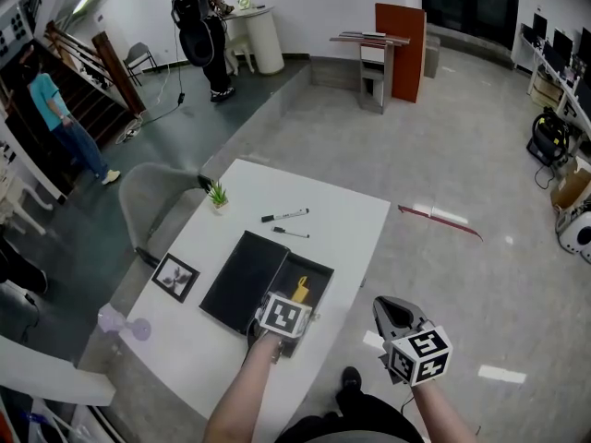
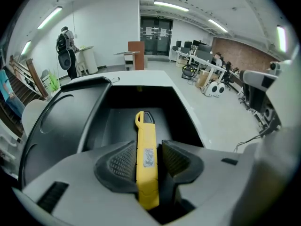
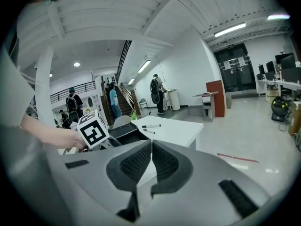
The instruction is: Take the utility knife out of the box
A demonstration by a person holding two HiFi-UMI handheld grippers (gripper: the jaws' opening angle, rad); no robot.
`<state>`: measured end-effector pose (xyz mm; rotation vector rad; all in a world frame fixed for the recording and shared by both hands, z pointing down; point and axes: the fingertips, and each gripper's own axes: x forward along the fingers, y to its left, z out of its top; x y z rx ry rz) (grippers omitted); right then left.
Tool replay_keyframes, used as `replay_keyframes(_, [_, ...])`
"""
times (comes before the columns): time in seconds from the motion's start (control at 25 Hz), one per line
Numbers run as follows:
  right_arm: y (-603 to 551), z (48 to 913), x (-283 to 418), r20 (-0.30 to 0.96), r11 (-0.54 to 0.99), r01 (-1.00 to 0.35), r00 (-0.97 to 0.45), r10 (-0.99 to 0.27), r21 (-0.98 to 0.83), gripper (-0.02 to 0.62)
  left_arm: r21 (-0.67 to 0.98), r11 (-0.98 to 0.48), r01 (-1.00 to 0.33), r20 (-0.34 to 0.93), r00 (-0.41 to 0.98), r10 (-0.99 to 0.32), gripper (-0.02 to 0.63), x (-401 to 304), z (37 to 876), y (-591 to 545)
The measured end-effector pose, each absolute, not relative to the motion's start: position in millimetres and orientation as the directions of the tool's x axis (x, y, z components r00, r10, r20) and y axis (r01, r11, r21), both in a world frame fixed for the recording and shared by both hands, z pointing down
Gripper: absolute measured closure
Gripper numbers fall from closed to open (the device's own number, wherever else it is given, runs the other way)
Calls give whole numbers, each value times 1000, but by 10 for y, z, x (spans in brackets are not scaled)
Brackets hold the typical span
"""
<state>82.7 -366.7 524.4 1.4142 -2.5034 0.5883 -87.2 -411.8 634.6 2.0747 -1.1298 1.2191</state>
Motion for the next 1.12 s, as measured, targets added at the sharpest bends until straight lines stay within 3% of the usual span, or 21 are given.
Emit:
replay_keyframes(0.76, [-3557, 5347, 784, 388, 466, -846, -533, -752, -259, 594, -38, -528, -848, 861, 240, -448, 488, -861, 6311, -4112])
replay_keyframes(1.12, [-3542, 5284, 645, 375, 486, -835, -550, -746, -258, 594, -51, -508, -860, 807, 264, -528, 489, -926, 6068, -4088])
